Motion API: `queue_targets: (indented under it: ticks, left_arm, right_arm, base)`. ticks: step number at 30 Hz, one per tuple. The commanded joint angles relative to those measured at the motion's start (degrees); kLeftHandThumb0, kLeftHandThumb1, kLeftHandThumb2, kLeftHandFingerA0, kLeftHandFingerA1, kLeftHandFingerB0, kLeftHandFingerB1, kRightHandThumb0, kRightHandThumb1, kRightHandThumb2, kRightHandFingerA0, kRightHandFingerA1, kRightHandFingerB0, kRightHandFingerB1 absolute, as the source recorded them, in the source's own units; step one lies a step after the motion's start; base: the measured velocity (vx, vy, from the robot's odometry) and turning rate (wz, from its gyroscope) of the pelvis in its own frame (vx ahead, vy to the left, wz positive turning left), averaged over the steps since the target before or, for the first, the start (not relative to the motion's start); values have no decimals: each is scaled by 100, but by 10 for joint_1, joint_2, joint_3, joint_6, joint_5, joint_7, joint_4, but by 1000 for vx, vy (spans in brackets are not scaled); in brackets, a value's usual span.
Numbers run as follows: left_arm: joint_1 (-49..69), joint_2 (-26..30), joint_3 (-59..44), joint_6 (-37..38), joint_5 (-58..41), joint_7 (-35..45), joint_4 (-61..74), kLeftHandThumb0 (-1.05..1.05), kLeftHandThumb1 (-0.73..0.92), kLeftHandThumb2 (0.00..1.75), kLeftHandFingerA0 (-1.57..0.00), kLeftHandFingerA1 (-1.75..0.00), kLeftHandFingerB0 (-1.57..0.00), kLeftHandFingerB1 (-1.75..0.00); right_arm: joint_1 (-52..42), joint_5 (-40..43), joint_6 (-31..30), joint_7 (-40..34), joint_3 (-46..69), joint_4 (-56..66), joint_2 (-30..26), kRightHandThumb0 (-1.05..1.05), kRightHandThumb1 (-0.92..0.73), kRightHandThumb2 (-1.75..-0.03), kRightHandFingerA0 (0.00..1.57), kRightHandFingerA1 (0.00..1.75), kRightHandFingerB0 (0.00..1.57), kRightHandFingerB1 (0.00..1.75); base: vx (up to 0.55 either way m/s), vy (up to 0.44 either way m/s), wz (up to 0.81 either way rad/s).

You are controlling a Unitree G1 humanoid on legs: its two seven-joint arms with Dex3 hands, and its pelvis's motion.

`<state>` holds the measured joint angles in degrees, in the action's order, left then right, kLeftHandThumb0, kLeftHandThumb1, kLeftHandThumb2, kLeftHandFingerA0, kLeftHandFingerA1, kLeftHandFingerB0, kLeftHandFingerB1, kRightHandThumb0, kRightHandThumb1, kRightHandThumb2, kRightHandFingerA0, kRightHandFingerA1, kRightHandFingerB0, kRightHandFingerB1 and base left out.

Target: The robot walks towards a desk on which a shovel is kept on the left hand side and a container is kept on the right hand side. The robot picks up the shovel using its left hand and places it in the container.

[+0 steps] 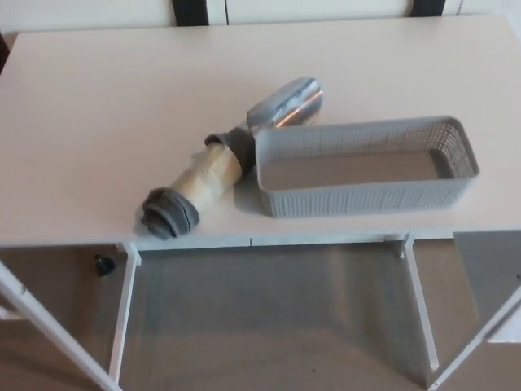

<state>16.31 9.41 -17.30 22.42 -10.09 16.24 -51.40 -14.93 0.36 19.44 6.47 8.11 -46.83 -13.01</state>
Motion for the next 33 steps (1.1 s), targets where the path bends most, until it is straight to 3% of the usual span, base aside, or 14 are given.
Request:
queue_targets:
  ticks: [1,15,27,33]
  left_arm:
    - [3,8,-6,-18,-9,-2,8,-41,52,77,-26,-52,-28,-42]
    - [26,12,2,-15,0,3,3,-41,52,77,-26,-52,-28,-42]
    - [36,17,6,-11,3,5,-7,-41,52,77,-26,-52,-28,-42]
    - [35,18,9,-10,5,5,-11,-41,52,77,-26,-52,-28,-42]
  right_arm:
    - [-4,2,17,-7,2,3,5,-44,-55,-56,48,41,38,37]
    - [-41,3,38,-5,8,-13,9,-44,-55,-56,48,41,38,37]
    - [-53,3,54,-5,9,-35,12,-44,-55,-56,48,41,38,37]
    - [-56,3,59,-5,11,-42,13,-44,-55,-56,48,41,38,37]
  base:
    - [266,137,-12]
    - [194,54,3]
    - [43,-81,1]
    - [-28,207,-3]
